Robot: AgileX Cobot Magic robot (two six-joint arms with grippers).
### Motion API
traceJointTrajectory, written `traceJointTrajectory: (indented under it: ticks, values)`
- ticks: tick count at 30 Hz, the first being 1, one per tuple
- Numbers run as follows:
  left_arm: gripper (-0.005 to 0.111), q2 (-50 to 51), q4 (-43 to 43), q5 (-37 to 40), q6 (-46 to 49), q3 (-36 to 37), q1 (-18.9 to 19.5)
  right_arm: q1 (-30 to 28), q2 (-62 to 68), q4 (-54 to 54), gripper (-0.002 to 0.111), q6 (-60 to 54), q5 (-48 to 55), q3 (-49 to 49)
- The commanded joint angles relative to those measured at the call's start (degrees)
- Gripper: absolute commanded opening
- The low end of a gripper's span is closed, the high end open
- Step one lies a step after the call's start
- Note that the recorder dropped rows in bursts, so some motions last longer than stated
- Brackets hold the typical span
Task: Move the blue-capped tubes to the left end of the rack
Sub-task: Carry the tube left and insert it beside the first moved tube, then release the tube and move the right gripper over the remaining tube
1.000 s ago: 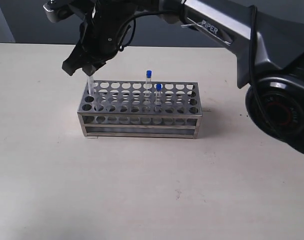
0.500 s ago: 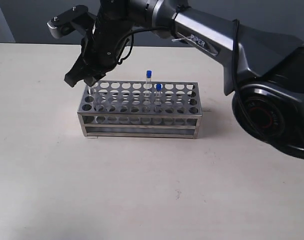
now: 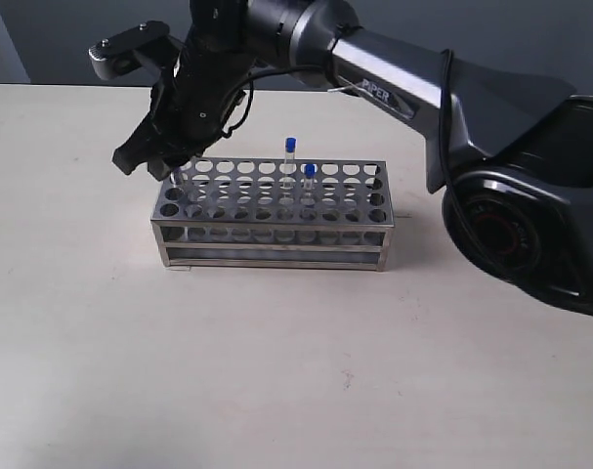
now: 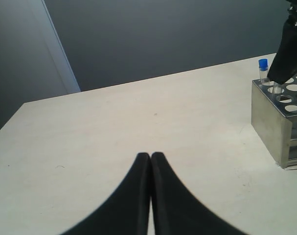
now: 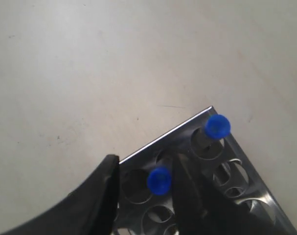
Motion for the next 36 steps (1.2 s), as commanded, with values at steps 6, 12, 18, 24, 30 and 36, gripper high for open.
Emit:
traceJointTrajectory:
  ticks: [6, 12, 18, 24, 30, 36]
  values:
    - [0.0, 0.3, 0.2, -0.7, -0.2, -0.1, -0.3, -0.1, -3.6, -1.7, 0.037, 3.4, 6.7, -0.3]
    - [0.0, 0.3, 0.2, -0.7, -0.2, -0.1, -0.3, -0.6, -8.2, -4.9, 0.037, 5.5, 9.9, -0.3]
    - [0.0, 0.3, 0.2, -0.7, -0.2, -0.1, -0.3, -2.9, -12.3, -8.8, 0.037, 9.3, 9.9, 1.7]
    - [0.0, 0.3, 0.2, -0.7, -0.2, -0.1, -0.3, -5.1, -16.6, -13.7, 0.037, 12.0, 9.9, 10.9]
    - [0.0, 0.3, 0.2, -0.7, -0.2, -0.1, -0.3, -5.4, -17.2, -16.2, 0.037, 12.0, 9.9, 19.3]
    - [0.0, 0.3, 0.2, -0.7, -0.2, -0.1, -0.3, -6.1, -17.1, -18.5, 0.037, 13.3, 9.9, 20.4]
